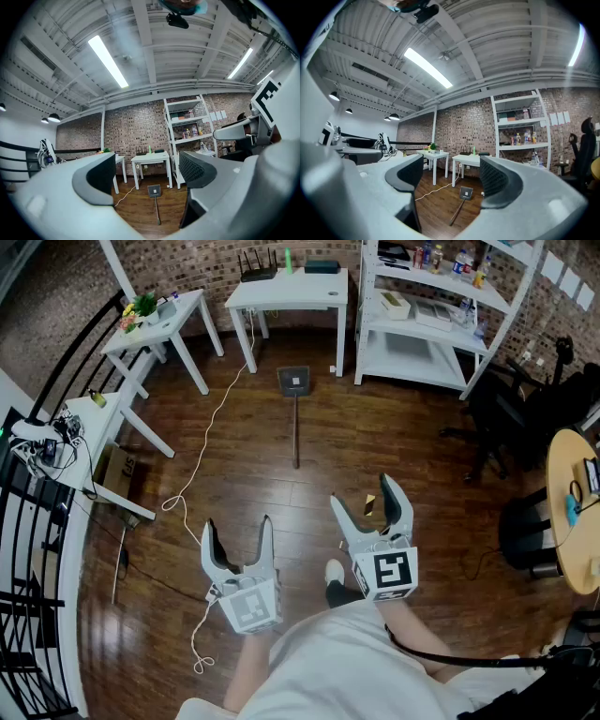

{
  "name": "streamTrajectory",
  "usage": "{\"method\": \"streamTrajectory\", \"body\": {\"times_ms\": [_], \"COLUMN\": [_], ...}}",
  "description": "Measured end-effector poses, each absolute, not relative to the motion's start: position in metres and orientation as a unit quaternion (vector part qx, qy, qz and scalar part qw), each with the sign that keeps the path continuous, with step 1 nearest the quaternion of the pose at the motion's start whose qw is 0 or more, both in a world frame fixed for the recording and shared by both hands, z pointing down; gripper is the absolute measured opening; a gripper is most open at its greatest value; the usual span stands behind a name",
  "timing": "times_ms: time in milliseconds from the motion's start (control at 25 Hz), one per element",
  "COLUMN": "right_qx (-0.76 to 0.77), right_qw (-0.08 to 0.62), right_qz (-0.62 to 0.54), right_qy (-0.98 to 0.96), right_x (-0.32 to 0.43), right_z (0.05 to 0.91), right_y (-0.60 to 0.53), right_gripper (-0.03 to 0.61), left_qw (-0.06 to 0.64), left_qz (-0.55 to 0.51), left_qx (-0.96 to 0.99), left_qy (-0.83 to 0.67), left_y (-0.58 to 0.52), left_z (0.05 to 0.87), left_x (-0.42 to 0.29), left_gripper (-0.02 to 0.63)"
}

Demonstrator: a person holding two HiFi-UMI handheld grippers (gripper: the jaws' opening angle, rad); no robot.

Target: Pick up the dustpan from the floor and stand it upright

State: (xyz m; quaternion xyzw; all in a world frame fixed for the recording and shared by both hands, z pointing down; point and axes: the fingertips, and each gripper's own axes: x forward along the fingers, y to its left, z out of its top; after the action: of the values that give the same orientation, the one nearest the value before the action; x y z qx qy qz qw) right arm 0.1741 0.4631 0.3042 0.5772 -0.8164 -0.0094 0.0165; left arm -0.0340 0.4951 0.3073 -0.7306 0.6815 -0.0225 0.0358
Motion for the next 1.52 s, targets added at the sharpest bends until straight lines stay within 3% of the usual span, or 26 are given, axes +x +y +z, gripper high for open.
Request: {"method": "streamTrajectory", "body": {"times_ms": [400, 840, 1080, 1240, 1520], "right_qx": [0.537, 0.525, 0.527, 0.498, 0.424], "right_qw": [-0.016, 0.110, 0.095, 0.158, 0.278], "right_qz": [0.089, 0.121, 0.144, 0.178, 0.283], "right_qy": [-0.839, -0.835, -0.832, -0.834, -0.814], "right_x": [0.181, 0.116, 0.054, 0.016, 0.016], "right_z": [0.352, 0.429, 0.441, 0.520, 0.770], "right_y": [0.318, 0.127, 0.028, -0.004, -0.010], "right_gripper": [0.356, 0.328, 0.307, 0.301, 0.284], "left_qw": [0.048, -0.016, -0.025, -0.048, -0.118], "left_qz": [-0.065, -0.045, -0.064, -0.095, -0.157], "left_qx": [-0.730, -0.762, -0.799, -0.807, -0.808], "left_qy": [0.678, 0.646, 0.598, 0.581, 0.555], "left_y": [0.365, 0.129, 0.011, -0.040, -0.064], "left_z": [0.342, 0.402, 0.432, 0.490, 0.665], "left_x": [-0.003, -0.068, -0.111, -0.126, -0.108], "left_gripper": [0.406, 0.405, 0.377, 0.377, 0.365]}}
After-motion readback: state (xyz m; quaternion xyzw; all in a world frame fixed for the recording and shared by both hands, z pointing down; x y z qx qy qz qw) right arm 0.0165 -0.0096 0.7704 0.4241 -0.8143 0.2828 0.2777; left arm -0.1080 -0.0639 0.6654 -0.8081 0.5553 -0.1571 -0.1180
